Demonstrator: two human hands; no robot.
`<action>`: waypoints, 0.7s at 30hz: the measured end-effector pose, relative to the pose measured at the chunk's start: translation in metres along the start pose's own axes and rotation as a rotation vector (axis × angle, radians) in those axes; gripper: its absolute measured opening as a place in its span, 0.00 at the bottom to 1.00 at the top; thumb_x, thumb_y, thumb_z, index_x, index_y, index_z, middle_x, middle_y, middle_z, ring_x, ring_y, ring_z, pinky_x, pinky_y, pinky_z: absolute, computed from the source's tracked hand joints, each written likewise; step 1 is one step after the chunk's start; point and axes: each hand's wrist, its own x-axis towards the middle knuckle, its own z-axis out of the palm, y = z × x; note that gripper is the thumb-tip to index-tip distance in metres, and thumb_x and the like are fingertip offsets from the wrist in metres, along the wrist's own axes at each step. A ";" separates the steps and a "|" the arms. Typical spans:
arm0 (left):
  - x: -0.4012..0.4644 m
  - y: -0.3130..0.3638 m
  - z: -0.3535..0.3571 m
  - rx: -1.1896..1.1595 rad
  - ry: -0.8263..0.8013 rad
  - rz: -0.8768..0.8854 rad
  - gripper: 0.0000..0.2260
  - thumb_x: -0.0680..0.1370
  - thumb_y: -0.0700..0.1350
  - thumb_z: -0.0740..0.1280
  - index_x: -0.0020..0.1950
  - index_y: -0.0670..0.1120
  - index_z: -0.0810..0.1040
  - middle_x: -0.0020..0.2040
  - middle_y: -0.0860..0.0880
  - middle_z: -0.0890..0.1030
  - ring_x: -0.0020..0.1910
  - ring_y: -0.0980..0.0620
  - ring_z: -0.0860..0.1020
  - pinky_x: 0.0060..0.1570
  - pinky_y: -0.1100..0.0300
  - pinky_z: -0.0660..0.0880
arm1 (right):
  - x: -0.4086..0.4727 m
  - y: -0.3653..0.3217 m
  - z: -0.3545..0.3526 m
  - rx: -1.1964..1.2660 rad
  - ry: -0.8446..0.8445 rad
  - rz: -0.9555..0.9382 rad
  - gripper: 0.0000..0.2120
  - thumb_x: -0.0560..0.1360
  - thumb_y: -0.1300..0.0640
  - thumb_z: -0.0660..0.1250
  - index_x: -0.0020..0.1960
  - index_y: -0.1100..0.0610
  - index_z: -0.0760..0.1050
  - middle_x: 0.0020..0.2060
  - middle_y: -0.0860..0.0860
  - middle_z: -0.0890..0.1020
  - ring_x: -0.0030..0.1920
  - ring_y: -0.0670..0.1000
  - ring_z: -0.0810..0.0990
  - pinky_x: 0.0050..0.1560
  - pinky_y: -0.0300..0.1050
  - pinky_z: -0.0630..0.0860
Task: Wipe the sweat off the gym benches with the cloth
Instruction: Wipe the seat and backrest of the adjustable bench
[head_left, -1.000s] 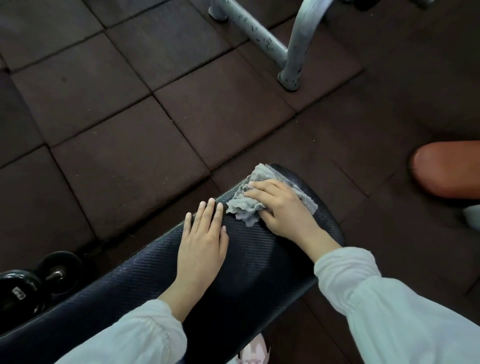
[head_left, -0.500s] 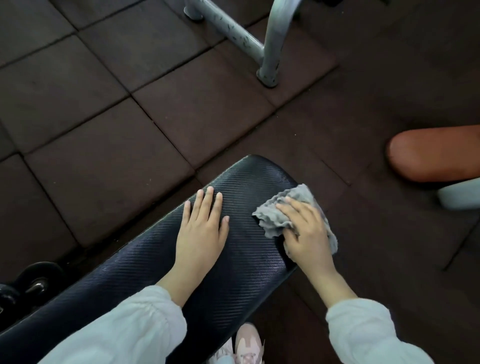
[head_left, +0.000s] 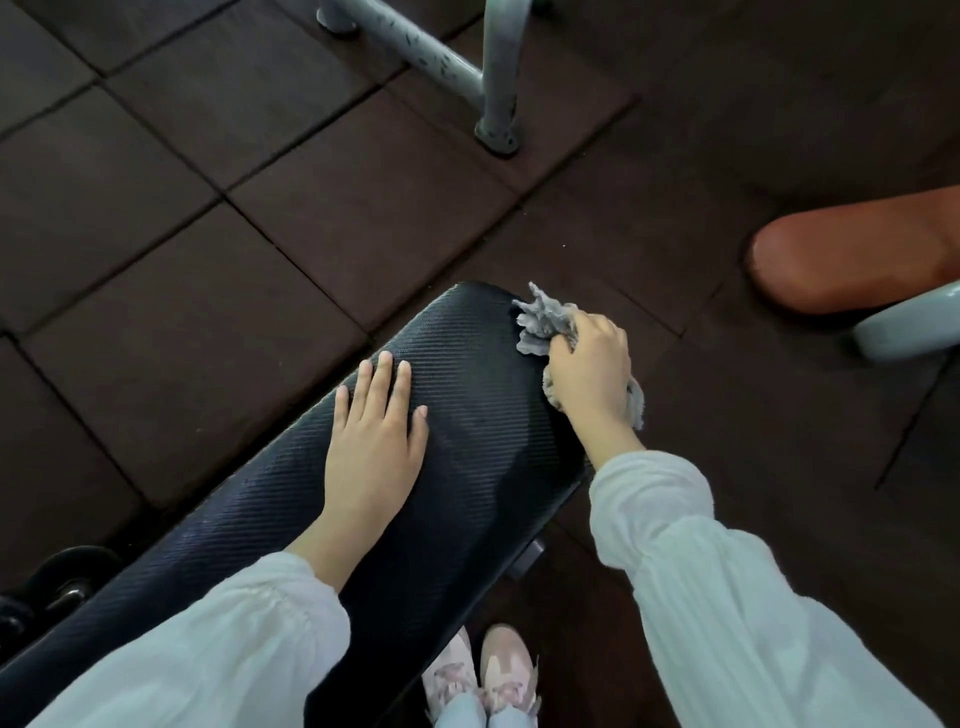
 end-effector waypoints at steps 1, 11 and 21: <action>0.000 0.000 0.000 -0.006 -0.004 -0.002 0.26 0.78 0.51 0.48 0.69 0.38 0.68 0.70 0.39 0.68 0.70 0.40 0.64 0.67 0.44 0.58 | -0.004 0.007 -0.003 0.012 0.029 0.069 0.17 0.75 0.62 0.60 0.63 0.59 0.73 0.59 0.55 0.77 0.61 0.57 0.69 0.60 0.50 0.64; -0.006 0.021 0.003 0.015 0.032 0.094 0.23 0.77 0.49 0.52 0.66 0.39 0.72 0.67 0.39 0.72 0.67 0.39 0.69 0.62 0.37 0.64 | -0.090 0.031 -0.011 0.056 -0.118 -0.652 0.20 0.67 0.60 0.58 0.57 0.58 0.78 0.57 0.54 0.79 0.56 0.53 0.71 0.59 0.50 0.68; -0.009 0.022 0.004 0.038 -0.012 0.136 0.23 0.78 0.51 0.52 0.67 0.41 0.72 0.68 0.40 0.71 0.68 0.40 0.68 0.65 0.41 0.58 | -0.066 0.046 -0.010 0.239 0.155 -0.112 0.19 0.70 0.59 0.58 0.58 0.60 0.77 0.57 0.57 0.78 0.58 0.53 0.68 0.62 0.42 0.62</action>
